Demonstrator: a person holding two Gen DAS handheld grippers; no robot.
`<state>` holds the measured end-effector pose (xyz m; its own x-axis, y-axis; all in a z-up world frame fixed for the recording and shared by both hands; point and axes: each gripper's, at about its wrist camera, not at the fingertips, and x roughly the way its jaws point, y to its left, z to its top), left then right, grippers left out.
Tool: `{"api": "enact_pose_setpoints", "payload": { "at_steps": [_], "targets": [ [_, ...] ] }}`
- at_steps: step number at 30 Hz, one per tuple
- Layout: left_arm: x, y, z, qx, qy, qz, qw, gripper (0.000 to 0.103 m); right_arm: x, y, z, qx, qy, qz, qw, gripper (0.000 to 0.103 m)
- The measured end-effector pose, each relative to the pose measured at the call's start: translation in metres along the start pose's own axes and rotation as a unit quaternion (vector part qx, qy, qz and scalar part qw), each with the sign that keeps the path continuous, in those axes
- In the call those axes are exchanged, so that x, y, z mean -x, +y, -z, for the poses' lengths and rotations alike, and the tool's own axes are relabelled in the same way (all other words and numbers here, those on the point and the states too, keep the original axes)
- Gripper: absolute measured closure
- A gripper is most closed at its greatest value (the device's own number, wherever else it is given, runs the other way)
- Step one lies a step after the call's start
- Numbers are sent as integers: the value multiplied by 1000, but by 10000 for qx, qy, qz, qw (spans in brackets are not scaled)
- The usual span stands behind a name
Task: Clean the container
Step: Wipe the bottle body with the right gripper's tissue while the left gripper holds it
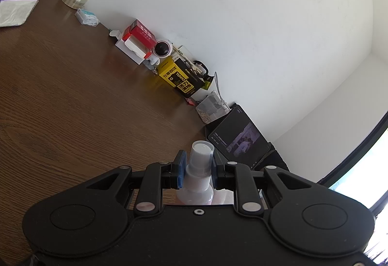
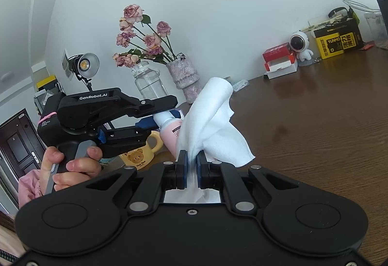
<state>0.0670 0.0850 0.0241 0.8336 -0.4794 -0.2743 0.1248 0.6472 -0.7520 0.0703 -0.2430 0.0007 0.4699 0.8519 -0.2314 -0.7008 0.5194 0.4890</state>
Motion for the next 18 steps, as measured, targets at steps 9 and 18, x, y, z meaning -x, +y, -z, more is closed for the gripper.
{"api": "enact_pose_setpoints", "payload": {
  "at_steps": [9, 18],
  "targets": [
    [1, -2, 1, -5, -18, -14, 10000, 82, -9, 11, -10, 58, -176, -203, 9996, 95],
    [1, -3, 2, -10, 7, 35, 10000, 82, -14, 17, -18, 119, -329, -232, 9991, 95]
  ]
}}
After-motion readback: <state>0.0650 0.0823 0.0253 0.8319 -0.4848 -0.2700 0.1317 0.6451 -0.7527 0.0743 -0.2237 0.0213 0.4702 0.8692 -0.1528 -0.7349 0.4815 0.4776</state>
